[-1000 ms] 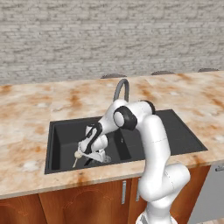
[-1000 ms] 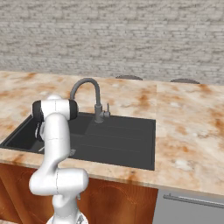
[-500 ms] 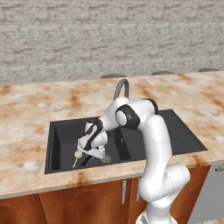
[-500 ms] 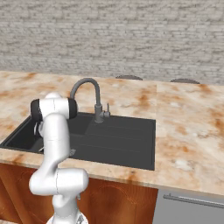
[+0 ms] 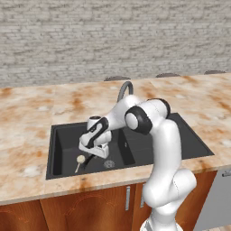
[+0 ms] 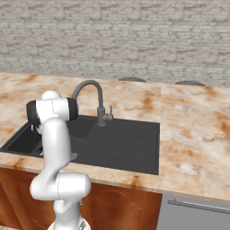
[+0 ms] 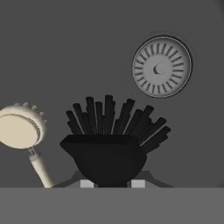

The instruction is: Pick up the dish brush and dish brush from the sink, and place them back in the cabinet, and close the cabinet doors.

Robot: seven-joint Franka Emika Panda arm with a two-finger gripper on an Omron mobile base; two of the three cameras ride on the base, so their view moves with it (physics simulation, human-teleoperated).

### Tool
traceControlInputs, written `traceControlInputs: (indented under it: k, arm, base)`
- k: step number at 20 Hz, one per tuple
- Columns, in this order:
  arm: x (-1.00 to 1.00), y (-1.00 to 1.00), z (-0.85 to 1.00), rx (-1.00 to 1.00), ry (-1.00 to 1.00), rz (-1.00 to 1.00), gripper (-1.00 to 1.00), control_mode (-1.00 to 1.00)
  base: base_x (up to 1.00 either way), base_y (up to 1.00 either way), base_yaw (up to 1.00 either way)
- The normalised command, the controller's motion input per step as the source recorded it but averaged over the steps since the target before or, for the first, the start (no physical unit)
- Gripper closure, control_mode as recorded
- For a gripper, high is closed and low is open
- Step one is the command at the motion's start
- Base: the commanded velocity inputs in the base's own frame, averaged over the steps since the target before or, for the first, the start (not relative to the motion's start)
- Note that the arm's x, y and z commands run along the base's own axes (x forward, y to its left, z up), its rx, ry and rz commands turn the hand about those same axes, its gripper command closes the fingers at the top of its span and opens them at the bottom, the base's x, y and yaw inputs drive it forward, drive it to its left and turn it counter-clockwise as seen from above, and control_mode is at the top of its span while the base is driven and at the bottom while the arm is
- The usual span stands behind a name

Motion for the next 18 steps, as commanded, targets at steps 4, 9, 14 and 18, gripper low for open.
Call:
traceControlInputs:
  k: [4,9,14,18]
  arm:
    - [-0.32,0.0,0.59,0.0,0.0,0.05,1.0,-1.0]
    - [-0.47,-0.06,0.49,0.0,0.0,0.12,1.0,-1.0]
    - [-0.46,-0.29,0.48,0.0,0.0,0.14,1.0,-1.0]
    - [-0.48,-0.33,0.49,0.0,0.0,0.15,1.0,-1.0]
  base:
    - [0.0,0.0,0.0]
    - [0.0,0.0,0.0]
    - [0.0,0.0,0.0]
    - [0.0,0.0,0.0]
